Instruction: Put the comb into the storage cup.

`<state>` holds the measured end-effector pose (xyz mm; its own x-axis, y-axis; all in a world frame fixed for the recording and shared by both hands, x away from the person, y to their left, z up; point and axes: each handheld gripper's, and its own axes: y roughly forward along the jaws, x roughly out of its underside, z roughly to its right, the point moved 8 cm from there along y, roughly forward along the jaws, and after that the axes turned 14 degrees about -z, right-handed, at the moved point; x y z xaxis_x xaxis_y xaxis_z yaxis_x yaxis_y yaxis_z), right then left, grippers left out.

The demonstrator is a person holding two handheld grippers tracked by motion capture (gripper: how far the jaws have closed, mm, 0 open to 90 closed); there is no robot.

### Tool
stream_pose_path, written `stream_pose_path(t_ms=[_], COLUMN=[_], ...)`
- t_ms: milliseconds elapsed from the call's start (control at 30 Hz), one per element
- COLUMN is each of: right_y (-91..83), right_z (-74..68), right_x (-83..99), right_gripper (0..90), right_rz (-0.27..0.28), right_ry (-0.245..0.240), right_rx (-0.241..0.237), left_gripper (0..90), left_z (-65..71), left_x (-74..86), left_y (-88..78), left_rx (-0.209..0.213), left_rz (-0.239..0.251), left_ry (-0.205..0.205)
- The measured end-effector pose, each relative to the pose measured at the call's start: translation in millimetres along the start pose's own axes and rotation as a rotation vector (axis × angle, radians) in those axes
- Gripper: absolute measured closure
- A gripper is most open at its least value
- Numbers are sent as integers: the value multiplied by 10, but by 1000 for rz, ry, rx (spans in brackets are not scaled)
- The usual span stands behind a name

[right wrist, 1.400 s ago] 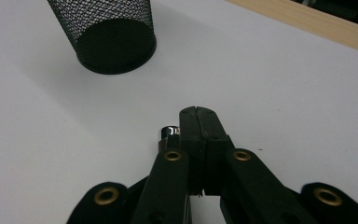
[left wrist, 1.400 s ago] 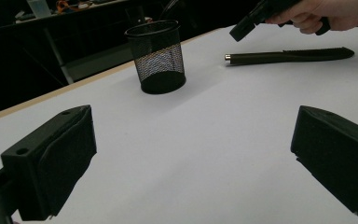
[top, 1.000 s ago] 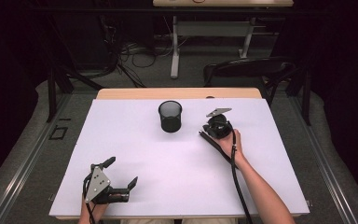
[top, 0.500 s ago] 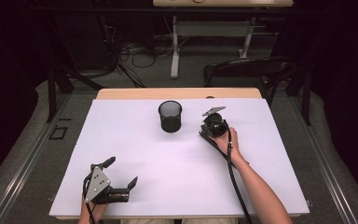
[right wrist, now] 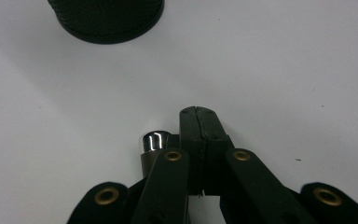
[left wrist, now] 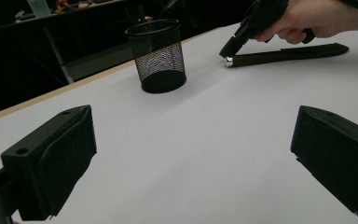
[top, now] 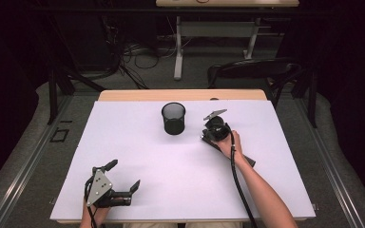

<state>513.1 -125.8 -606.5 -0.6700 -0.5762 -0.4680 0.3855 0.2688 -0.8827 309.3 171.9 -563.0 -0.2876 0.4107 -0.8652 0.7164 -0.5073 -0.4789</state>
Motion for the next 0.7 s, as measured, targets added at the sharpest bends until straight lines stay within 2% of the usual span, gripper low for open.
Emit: stream_pose_path(t_ms=[133,333,700], right_y=[-11,-25,-51], right_z=[-31,-109,-271], right_x=[5,31,89], right_gripper=[900,900,900], right_rz=[-8,-18,-25], right_ry=[-16,-27,-96], right_rx=[-7,-45,-68], left_gripper=[0,0,0], left_z=[2,9,12], left_x=[-2,-3,0], left_y=[-8,-3,2], left_rx=[2,8,11], left_rz=[3,2,1], left_ry=[1,4,3])
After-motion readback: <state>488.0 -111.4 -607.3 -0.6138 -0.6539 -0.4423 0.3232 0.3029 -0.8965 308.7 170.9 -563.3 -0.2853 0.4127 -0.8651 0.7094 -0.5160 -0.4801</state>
